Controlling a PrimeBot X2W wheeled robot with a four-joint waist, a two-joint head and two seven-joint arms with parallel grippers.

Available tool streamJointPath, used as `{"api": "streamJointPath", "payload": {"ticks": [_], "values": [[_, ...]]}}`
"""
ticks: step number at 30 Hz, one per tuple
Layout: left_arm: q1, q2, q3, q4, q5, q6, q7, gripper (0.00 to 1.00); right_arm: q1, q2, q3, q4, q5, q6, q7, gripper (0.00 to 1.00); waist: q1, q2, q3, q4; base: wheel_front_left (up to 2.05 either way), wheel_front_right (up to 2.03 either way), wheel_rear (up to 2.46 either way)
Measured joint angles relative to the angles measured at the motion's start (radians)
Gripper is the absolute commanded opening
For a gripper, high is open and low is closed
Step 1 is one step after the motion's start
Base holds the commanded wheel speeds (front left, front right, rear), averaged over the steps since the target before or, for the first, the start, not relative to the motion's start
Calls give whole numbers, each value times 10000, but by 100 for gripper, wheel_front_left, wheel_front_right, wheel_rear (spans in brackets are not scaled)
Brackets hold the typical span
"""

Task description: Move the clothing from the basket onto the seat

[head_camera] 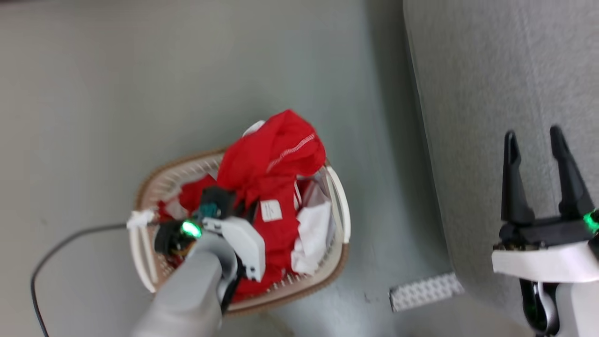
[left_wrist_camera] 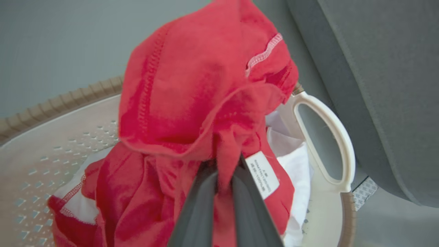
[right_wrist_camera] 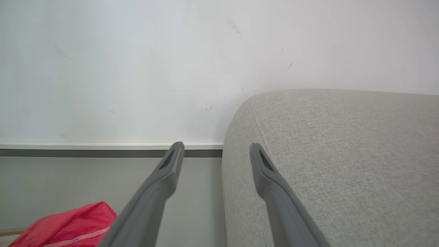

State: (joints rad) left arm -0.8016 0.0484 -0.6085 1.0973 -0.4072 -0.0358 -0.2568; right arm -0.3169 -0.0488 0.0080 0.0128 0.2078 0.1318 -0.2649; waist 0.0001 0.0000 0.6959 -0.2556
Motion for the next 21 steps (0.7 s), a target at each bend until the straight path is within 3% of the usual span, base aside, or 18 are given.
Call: {"api": "streamJointPath", "payload": {"ticks": [11, 21], "values": [[2340, 4, 205, -2144, -901, 36, -63, 0, 1791, 6, -115, 675, -370, 0, 0, 100, -3, 0, -2900, 863, 0, 0, 0], [4510, 337, 970, -4431, -907, 453, -71, 0, 3312, 4, -314, 920, -502, 0, 0, 100, -6, 1, -5644, 1586, 0, 0, 0]]}}
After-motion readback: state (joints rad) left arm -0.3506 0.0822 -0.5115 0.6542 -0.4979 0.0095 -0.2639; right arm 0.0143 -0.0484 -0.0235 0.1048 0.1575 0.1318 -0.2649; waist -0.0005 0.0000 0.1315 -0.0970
